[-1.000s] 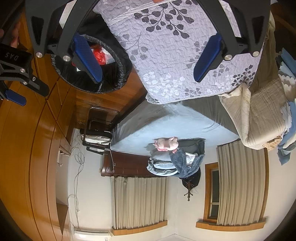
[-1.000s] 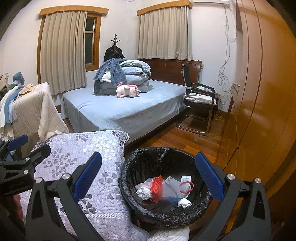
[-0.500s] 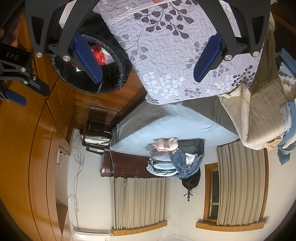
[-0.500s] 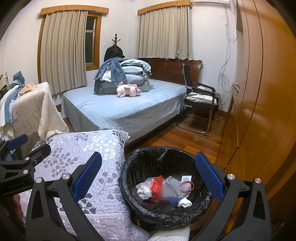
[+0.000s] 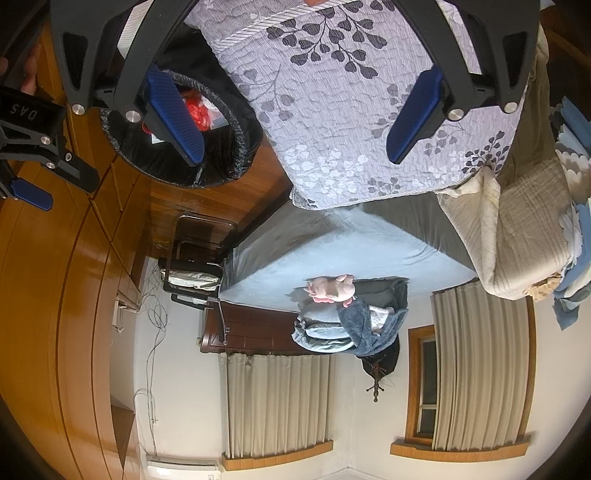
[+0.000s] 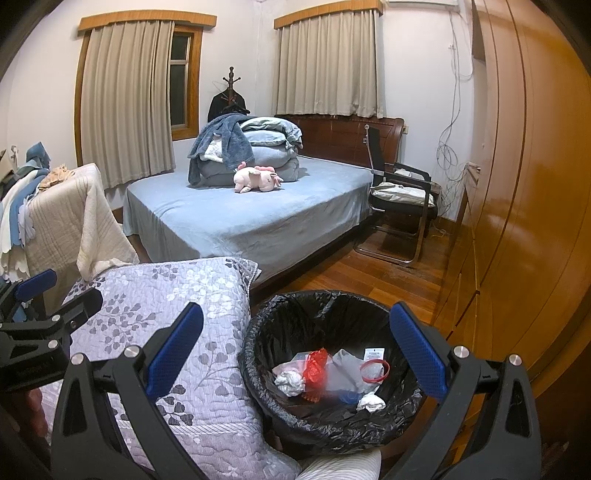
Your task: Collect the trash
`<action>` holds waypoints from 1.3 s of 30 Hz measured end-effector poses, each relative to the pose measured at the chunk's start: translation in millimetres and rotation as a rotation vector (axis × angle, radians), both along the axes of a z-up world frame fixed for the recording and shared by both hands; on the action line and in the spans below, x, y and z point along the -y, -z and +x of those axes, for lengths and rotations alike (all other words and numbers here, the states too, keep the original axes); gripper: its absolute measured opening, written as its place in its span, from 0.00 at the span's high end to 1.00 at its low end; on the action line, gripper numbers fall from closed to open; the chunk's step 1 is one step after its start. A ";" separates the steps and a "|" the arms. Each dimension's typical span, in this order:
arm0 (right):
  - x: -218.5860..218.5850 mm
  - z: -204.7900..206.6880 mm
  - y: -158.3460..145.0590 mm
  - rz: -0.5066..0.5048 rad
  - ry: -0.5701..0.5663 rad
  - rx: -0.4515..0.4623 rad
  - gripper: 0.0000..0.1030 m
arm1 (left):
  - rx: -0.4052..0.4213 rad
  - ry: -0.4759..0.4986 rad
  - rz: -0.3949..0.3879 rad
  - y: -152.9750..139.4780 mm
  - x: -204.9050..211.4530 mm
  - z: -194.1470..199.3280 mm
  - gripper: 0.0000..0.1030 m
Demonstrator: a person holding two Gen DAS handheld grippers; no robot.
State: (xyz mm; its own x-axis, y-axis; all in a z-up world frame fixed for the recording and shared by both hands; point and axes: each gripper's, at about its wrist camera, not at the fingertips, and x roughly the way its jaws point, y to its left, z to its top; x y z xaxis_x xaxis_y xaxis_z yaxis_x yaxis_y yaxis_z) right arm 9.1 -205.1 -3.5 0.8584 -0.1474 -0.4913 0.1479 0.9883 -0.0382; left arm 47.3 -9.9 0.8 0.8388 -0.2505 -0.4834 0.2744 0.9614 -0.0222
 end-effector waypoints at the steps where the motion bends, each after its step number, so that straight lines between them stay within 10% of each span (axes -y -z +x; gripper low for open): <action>1: 0.2 0.1 0.0 0.000 0.000 0.000 0.05 | 0.000 0.000 0.000 0.0 0.1 0.0 0.06; 39: -2.9 0.5 -0.1 -0.003 0.000 -0.002 0.05 | -0.003 0.001 0.001 0.3 -0.5 -0.2 0.06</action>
State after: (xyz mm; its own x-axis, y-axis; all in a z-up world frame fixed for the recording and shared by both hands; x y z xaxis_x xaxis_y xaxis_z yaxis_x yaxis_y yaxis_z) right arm 9.6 -202.3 -3.4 0.8575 -0.1487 -0.4925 0.1478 0.9882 -0.0409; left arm 47.2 -9.4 0.4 0.8368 -0.2509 -0.4866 0.2755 0.9610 -0.0217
